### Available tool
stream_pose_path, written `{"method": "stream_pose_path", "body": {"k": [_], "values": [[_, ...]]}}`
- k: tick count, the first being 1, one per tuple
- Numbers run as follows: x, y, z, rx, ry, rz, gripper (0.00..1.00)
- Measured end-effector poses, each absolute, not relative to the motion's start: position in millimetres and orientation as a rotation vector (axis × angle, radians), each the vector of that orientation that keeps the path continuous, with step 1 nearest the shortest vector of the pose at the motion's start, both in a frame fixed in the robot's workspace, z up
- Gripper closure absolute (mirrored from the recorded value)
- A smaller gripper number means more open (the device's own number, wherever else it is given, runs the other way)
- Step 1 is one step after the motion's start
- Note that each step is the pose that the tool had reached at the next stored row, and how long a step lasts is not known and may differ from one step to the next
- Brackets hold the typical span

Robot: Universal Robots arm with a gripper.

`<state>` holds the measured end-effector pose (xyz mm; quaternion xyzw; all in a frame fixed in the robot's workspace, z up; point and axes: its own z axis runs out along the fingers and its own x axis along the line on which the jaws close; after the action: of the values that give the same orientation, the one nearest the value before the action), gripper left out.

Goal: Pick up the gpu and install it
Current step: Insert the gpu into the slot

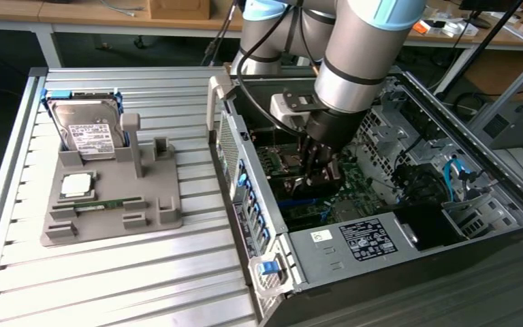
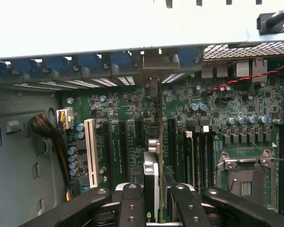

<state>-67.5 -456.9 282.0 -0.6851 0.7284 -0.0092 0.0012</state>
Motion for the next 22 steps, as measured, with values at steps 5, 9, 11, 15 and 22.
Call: {"method": "stream_pose_path", "body": {"k": [5,9,11,15,22], "values": [[-67.5,-457.0,280.2,-2.151,2.286,-0.029,0.73],[-67.5,-457.0,279.1,-2.149,2.288,-0.029,0.73],[-67.5,-457.0,278.9,-2.147,2.291,-0.029,0.73],[-67.5,-456.7,278.8,-2.140,2.297,-0.030,0.73],[-68.0,-455.9,278.9,-2.136,2.301,-0.030,0.73]]}}
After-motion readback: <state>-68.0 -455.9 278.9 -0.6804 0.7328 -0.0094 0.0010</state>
